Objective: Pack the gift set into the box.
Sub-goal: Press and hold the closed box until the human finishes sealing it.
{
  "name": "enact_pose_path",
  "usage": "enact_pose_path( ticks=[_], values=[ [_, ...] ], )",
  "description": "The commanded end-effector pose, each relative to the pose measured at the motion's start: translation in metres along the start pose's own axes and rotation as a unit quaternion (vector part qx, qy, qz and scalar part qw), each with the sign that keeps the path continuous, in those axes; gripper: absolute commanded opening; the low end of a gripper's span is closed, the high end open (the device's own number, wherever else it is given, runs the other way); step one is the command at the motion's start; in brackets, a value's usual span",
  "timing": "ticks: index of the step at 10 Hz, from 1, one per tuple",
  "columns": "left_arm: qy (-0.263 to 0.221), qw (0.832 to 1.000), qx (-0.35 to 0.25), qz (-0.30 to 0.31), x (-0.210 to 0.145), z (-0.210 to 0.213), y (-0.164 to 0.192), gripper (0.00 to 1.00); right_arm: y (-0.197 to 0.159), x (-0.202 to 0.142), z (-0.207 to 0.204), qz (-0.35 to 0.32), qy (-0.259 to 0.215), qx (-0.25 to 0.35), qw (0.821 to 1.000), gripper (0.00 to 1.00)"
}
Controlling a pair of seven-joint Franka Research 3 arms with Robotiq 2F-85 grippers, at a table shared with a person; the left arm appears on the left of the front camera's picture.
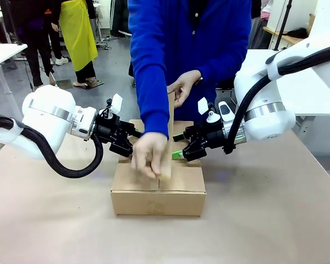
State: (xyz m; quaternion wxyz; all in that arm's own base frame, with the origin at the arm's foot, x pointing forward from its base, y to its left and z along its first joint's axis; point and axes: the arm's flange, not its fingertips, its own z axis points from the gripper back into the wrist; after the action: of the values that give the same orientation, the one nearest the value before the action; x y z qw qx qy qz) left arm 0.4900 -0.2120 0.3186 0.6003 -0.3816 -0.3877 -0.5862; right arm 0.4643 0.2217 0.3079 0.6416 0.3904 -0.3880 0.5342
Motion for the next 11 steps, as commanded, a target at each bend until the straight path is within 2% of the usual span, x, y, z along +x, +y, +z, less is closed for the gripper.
enact_pose_path(
  ticks=[1,11],
  values=[
    [-0.001,1.0,-0.006,0.002,-0.0024,-0.0022,-0.0028,1.0,0.0014,-0.0001,-0.0023,0.005,0.01,-0.008,1.0,1.0],
    [-0.001,1.0,-0.006,0.002,-0.0024,-0.0022,-0.0028,1.0,0.0014,-0.0001,-0.0023,0.005,0.01,-0.008,1.0,1.0]
  ],
)
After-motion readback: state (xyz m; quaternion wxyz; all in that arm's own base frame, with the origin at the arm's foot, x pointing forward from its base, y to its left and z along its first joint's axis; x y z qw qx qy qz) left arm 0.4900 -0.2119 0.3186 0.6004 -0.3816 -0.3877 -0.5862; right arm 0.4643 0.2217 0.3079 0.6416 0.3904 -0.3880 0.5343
